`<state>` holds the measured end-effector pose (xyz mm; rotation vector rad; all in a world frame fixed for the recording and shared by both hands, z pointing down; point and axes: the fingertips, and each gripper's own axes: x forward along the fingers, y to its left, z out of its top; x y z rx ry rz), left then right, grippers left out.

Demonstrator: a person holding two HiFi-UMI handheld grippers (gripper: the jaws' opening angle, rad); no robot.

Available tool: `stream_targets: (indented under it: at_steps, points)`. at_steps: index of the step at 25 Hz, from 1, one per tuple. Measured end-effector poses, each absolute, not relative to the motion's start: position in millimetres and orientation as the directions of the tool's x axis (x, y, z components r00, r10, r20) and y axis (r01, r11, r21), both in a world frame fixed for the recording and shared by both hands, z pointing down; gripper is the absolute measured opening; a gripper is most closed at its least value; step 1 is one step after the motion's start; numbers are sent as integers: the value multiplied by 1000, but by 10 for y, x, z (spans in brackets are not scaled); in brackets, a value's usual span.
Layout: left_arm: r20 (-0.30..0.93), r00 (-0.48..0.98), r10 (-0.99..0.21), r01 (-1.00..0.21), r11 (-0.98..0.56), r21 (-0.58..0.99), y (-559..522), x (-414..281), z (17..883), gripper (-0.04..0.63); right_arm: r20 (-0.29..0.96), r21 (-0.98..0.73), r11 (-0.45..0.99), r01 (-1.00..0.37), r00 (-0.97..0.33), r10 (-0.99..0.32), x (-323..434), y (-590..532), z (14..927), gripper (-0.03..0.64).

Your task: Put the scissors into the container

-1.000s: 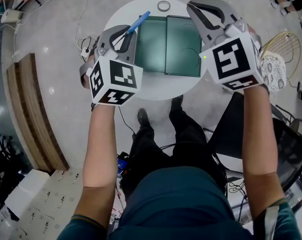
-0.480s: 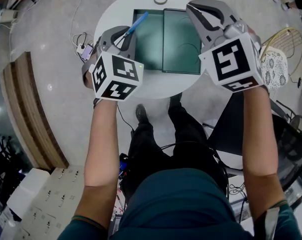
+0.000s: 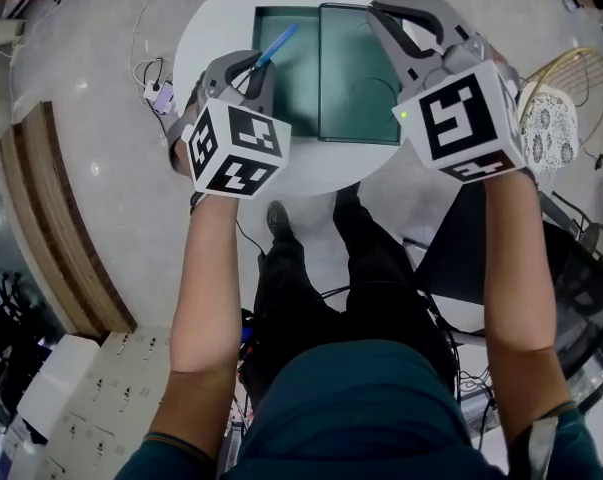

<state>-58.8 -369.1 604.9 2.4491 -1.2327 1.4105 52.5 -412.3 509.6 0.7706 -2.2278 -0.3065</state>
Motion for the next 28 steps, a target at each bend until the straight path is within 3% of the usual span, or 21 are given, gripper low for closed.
stream_targets:
  at_steps: [28]
  points:
    - [799,238,-552,-694,-672,-258,-3688,-412,6605,51,609,381,818,-430,-550,-572,620,-3995,5638,37]
